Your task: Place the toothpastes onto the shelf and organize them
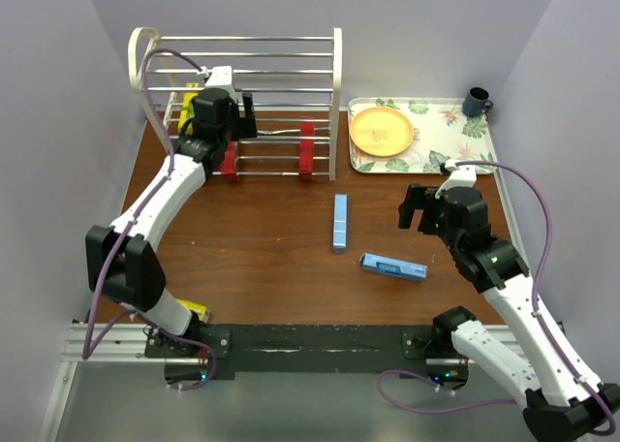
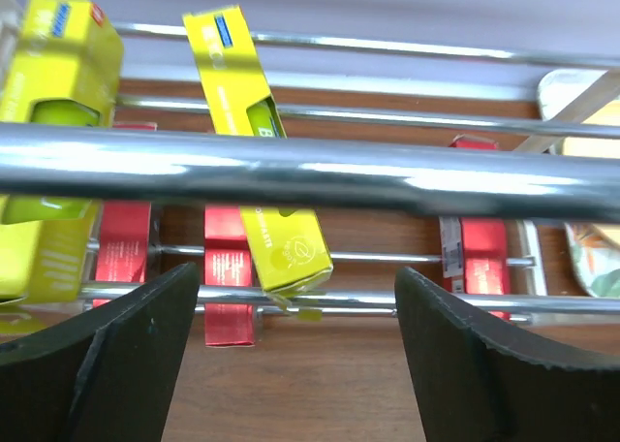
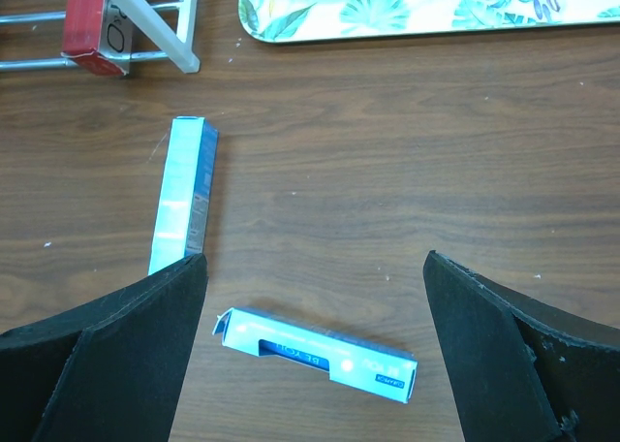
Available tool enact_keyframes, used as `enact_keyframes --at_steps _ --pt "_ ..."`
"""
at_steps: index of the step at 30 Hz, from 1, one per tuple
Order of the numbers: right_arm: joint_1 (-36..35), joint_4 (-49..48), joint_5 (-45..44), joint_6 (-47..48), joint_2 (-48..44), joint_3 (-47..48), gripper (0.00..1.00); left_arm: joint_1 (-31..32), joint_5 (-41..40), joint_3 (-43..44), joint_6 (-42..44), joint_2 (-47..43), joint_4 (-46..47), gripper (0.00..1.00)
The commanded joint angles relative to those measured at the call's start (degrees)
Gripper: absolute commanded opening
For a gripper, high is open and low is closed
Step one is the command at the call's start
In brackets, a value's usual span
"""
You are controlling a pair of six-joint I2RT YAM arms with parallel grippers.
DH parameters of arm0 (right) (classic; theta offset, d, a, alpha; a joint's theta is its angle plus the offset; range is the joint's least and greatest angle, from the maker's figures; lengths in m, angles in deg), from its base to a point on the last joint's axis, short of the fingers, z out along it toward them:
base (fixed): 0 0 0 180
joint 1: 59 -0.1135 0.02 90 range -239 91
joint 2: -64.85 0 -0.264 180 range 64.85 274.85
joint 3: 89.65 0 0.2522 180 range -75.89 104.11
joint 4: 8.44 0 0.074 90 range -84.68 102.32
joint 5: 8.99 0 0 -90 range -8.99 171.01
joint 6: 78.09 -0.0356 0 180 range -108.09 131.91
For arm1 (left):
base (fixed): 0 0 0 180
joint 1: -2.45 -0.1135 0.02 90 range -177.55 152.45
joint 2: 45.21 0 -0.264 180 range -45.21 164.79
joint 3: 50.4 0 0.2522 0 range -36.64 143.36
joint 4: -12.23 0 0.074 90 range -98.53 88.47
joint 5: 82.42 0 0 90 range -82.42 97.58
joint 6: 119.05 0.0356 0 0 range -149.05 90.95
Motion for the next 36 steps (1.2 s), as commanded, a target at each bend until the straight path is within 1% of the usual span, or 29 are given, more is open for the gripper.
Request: enact_keyframes --at_steps 1,5,7,9,14,17,22,23,24,27,31,33,35,36 --pt "0.09 -0.90 0.06 0.44 0.28 1.13 0.98 -0.49 1.31 -1.90 -3.05 -7.97 1.92 0.90" --pt "0.09 -1.96 0.41 0.70 1.24 1.48 0.98 -0.49 1.67 -4.63 -3.31 -12.46 1.22 0.94" --pt "0.00 -2.75 0.50 0.79 1.77 1.74 0.98 -0.49 0.35 -6.56 -2.96 -15.27 0.34 0.95" --pt "0.09 -3.53 1.37 0.53 2.73 1.83 0.98 -0.49 -1.66 -8.49 -2.70 -17.12 -0.71 1.00" --pt "0.00 -6.43 5.58 -0.96 5.02 1.66 0.98 -0.49 -5.71 -10.70 -3.31 -22.57 -5.10 1.00" --pt "0.00 -8.37 8.75 -1.76 7.13 1.74 0.98 -0.49 -8.61 -12.80 -5.94 -25.56 -8.44 1.00" --pt "0.09 -10.48 12.18 -1.32 10.56 2.27 0.98 -0.49 -13.10 -19.04 -15.60 -29.16 -16.70 1.00" --pt "0.09 -10.66 12.62 -1.15 10.83 2.36 0.98 -0.49 -13.27 -20.18 -18.05 -29.69 -18.11 1.00" --pt "0.00 -10.75 12.98 -0.97 11.09 2.45 0.98 -0.49 -12.58 -22.46 -18.60 -30.31 -18.29 1.00" --pt "-0.09 -10.84 14.21 -0.09 11.44 1.92 0.98 -0.49 -10.65 -24.85 -21.06 -32.51 -17.95 1.00" --pt "0.09 -11.54 15.26 0.09 11.18 0.78 0.98 -0.15 -6.69 -23.45 -22.21 -31.55 -14.35 1.00" --pt "0.09 -11.71 15.27 -0.09 10.74 0.51 0.98 0.73 -5.46 -20.99 -22.04 -29.01 -11.89 1.00" --pt "0.00 -11.54 15.27 -0.26 9.87 0.43 0.98 3.54 -7.28 -17.49 -20.73 -26.55 -9.87 1.00" --pt "0.00 -11.36 15.00 -0.26 9.60 0.34 0.98 6.25 -8.60 -16.16 -19.85 -23.58 -9.16 1.00"
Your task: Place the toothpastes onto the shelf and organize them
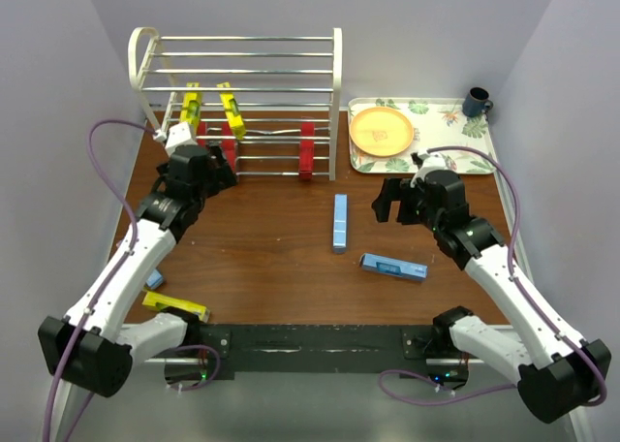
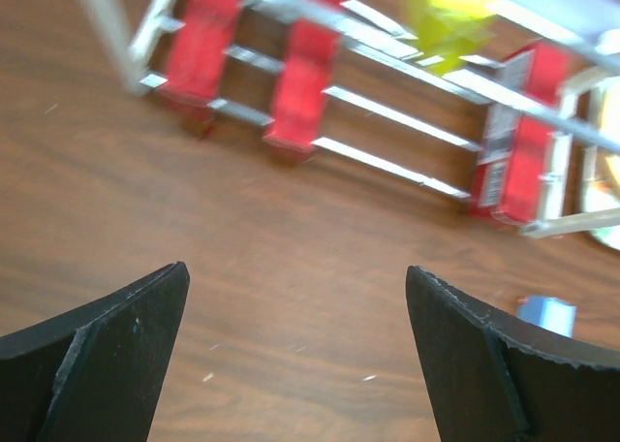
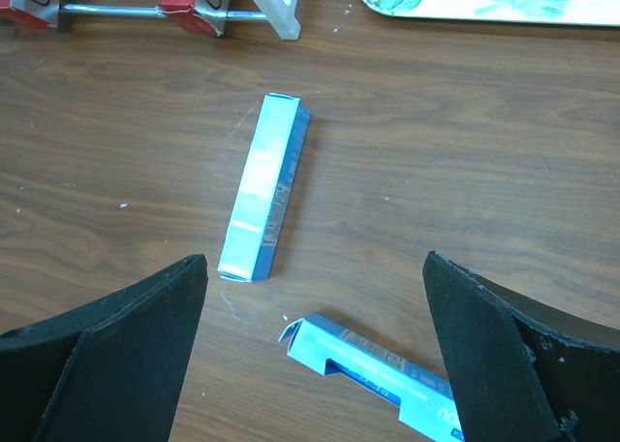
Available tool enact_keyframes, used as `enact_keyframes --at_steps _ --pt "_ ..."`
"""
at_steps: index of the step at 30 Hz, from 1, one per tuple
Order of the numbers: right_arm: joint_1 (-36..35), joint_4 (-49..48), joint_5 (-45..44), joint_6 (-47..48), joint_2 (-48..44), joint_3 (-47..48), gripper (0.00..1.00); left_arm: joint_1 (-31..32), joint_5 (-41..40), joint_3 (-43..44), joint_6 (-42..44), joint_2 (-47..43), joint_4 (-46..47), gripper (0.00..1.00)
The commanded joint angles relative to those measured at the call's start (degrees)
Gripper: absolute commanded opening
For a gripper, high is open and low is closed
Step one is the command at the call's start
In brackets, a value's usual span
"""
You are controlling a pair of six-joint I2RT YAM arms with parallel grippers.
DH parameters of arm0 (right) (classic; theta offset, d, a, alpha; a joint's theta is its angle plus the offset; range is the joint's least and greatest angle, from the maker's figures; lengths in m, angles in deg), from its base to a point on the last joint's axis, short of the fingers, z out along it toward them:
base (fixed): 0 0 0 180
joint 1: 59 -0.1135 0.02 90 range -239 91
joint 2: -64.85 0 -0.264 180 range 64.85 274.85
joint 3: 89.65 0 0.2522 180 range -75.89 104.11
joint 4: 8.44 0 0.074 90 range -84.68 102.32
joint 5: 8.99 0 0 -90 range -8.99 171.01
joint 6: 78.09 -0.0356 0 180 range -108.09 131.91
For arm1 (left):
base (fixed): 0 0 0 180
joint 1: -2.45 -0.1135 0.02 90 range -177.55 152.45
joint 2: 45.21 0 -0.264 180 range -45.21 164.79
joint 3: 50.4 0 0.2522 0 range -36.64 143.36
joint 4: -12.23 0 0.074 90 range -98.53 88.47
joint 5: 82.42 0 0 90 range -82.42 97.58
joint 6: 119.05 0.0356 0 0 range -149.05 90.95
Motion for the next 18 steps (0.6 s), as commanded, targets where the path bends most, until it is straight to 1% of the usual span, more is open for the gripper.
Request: enact_keyframes --at_steps 1,2,3,6,7,8,10,12,13,18 --pt "0.00 -2.14 1.01 0.67 -2.36 0.23 0.98 6.48 -2.73 7.97 1.45 6.98 8.04 1.00" --pt "0.00 -1.70 0.84 0.94 -2.62 0.14 0.98 7.80 -7.01 10.07 3.98 8.56 9.70 1.00" --pt "0.00 -1.61 0.49 1.03 -3.49 -0.03 0.98 8.86 -8.53 11.14 4.96 11.62 10.50 1.00" --pt "0.00 -0.73 -0.22 1.64 -4.90 -0.30 0.98 9.05 -13.37 13.61 7.25 16.12 14.72 1.00" --pt "0.00 -0.65 -0.39 1.82 -5.17 -0.39 0.98 9.05 -14.60 13.61 8.13 16.75 18.65 0.98" --pt "-0.09 -0.30 -0.65 1.91 -5.52 -0.47 0.98 9.05 -17.14 13.44 10.14 17.45 20.60 0.97" --pt "0.00 -0.12 -0.92 1.91 -6.31 -0.83 0.98 9.05 -19.00 13.43 12.00 19.38 25.68 0.94" --pt "0.00 0.15 -1.18 2.08 -6.84 -1.18 0.98 9.05 -21.02 13.52 14.72 21.31 28.43 0.91" --pt "0.00 0.15 -1.36 2.17 -7.02 -1.27 0.98 9.05 -21.29 13.52 16.47 21.93 32.36 0.90" --pt "0.00 0.76 -2.59 2.96 -7.37 -0.83 0.98 8.78 -22.17 13.52 20.35 25.97 38.72 0.85"
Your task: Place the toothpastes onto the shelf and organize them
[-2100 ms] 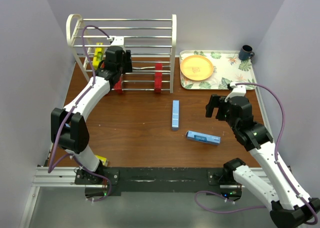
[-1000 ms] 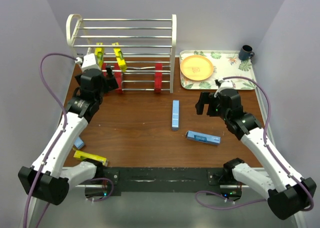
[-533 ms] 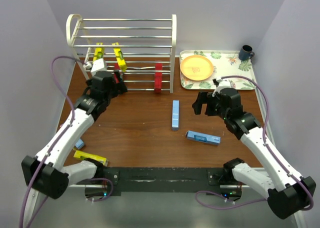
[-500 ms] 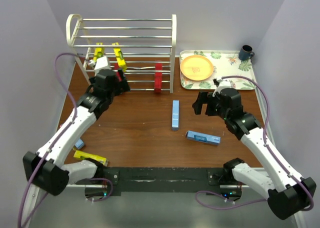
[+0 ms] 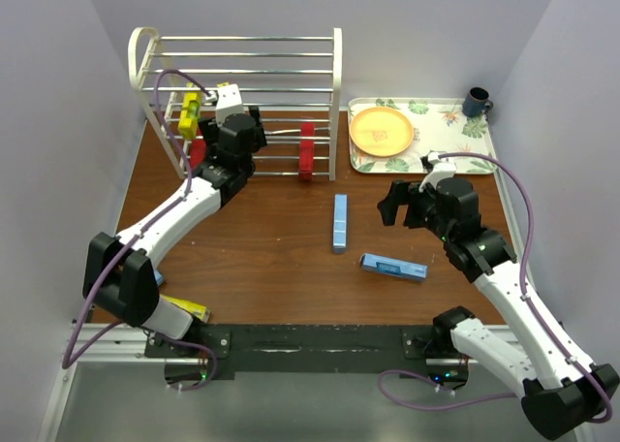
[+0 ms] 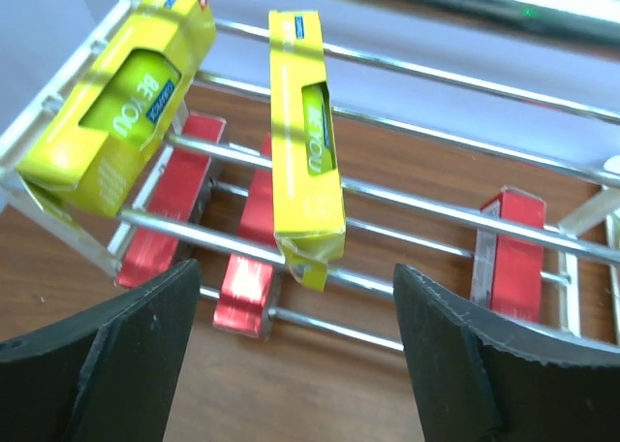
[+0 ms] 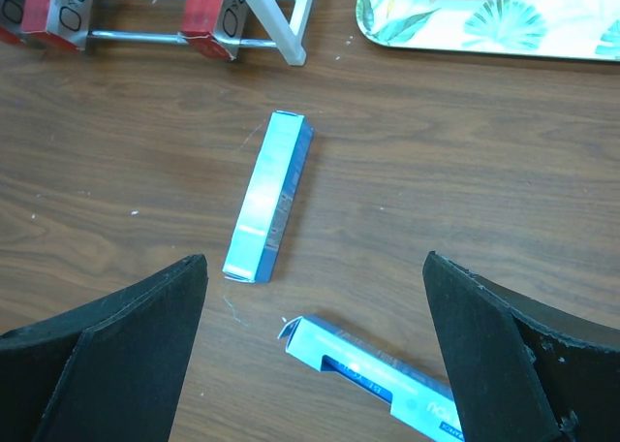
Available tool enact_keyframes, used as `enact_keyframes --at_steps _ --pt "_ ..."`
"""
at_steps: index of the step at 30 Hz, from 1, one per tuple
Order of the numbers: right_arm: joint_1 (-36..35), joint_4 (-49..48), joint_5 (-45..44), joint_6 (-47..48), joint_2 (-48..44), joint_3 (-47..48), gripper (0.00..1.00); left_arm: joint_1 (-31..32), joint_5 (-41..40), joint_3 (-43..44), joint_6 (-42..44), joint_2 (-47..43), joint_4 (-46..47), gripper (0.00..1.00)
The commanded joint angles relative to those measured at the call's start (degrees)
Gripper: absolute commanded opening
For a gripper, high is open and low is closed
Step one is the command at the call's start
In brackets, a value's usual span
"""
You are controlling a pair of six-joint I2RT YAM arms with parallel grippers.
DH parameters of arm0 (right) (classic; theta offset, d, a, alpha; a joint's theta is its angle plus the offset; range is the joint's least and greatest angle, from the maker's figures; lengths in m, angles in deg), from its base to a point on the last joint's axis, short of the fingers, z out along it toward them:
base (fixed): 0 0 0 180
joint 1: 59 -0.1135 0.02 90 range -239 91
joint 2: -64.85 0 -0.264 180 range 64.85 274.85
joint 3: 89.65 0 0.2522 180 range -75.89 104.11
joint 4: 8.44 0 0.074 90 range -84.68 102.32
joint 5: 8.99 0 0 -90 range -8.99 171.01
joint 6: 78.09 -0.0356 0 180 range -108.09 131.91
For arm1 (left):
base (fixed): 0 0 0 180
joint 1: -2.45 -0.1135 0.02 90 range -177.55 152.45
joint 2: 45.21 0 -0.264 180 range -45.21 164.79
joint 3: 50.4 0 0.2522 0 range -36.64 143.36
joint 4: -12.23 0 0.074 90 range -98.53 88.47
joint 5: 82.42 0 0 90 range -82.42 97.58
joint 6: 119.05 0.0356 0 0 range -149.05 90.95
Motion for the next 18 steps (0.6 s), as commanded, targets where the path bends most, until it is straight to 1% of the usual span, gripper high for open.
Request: enact_keyframes --at_steps 1,4,8,9,11,12,14,15,18 --pt "0.09 0.02 -2.13 1.80 -0.90 0.13 0.98 -0.53 -3.64 2.40 5.43 2.87 11.53 0.84" --pt "0.00 0.19 -2.83 2.24 -0.99 0.31 0.98 -1.58 -2.93 3.36 4.73 5.16 11.37 0.84" --pt "0.00 0.19 -3.27 2.59 -0.90 0.57 0.98 -2.81 -0.04 3.63 4.64 6.92 12.33 0.82" --pt "0.09 0.19 -3.28 2.60 -0.90 0.66 0.98 -3.16 1.10 3.63 4.99 7.27 12.68 0.79" --pt "-0.09 0.20 -3.45 2.68 -0.81 0.66 0.98 -3.43 2.95 3.72 5.52 7.62 12.95 0.77" --pt "0.00 0.19 -3.45 2.68 -0.81 0.84 0.98 -3.69 3.57 3.54 5.78 7.54 13.03 0.75" --pt "-0.09 0.54 -3.54 2.86 -0.81 1.01 0.98 -4.04 5.58 2.67 7.18 7.19 14.00 0.73" --pt "0.00 0.55 -3.63 2.77 -0.90 1.10 0.98 -4.48 6.20 2.31 7.36 7.10 14.09 0.67" --pt "0.00 0.81 -3.71 2.86 -0.99 1.19 0.98 -5.71 8.67 1.26 7.63 6.31 14.18 0.58"
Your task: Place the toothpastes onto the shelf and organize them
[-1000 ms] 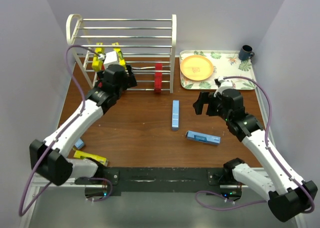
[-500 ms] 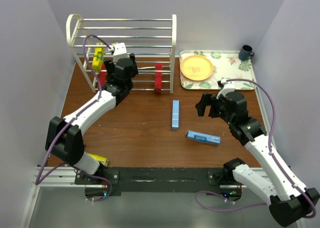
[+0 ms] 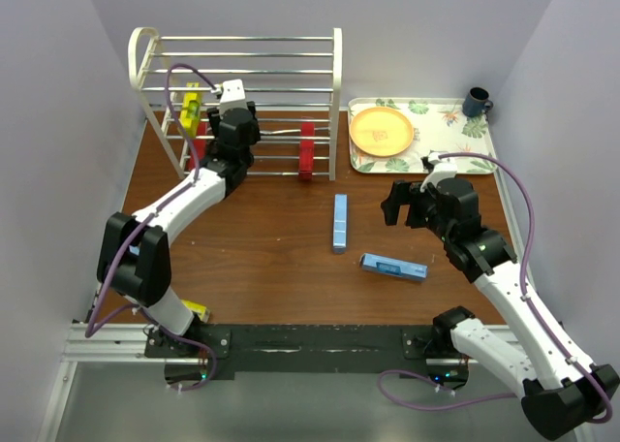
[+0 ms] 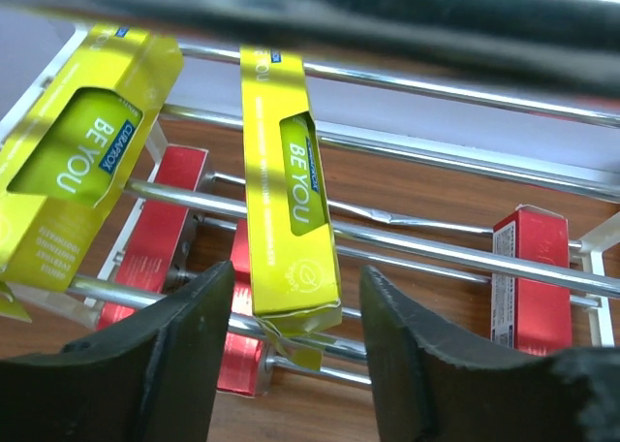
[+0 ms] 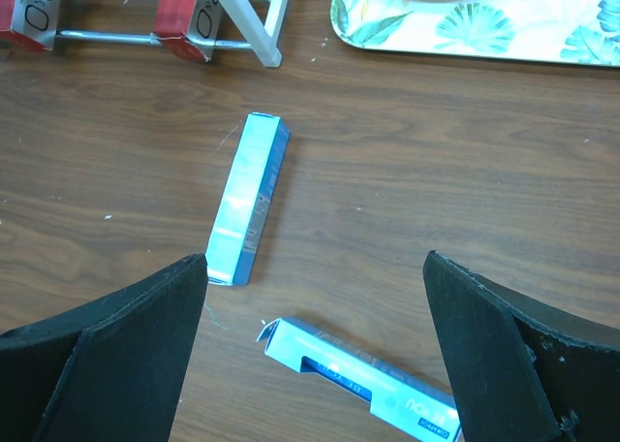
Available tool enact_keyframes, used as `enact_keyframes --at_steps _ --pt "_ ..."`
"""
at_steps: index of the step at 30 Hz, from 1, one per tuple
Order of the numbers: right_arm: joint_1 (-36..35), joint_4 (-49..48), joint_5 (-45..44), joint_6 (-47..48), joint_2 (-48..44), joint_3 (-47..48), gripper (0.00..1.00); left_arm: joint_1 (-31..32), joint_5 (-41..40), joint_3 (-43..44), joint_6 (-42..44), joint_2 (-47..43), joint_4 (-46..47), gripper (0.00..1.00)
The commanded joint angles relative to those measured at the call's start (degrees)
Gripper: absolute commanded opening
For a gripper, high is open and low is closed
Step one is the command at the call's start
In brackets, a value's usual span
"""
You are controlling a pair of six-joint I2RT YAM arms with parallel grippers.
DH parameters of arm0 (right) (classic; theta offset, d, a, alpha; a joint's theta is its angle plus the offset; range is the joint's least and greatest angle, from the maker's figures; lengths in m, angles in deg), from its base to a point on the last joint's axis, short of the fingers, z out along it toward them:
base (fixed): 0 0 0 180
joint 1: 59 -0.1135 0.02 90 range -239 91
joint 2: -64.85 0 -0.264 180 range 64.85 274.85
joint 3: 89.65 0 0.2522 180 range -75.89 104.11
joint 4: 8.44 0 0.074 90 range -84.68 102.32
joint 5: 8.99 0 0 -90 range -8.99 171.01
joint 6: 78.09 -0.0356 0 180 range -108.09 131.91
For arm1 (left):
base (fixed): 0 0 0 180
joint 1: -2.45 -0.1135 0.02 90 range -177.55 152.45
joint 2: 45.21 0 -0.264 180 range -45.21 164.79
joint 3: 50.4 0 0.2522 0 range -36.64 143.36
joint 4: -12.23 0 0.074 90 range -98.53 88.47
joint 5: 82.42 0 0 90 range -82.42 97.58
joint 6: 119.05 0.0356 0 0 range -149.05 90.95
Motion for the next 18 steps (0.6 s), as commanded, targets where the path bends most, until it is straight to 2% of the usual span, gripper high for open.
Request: enact_keyframes --at_steps 1,2,5,18 --pt "0.00 0.35 -1.05 1.09 -0.90 1.28 0.98 -1.95 4.43 -0.38 1.83 -1.52 4.25 0.55" --pt "0.00 0.53 -1.14 1.00 -0.90 1.36 0.98 -2.65 5.74 -0.65 1.84 -1.87 4.17 0.51" --pt "0.00 0.53 -1.14 1.00 -1.08 1.37 0.98 -3.45 7.76 -1.44 2.10 -2.48 3.90 0.45" --pt "0.00 0.18 -0.79 1.00 -0.81 1.01 0.98 -6.17 20.42 -5.13 9.39 -6.88 2.76 0.32"
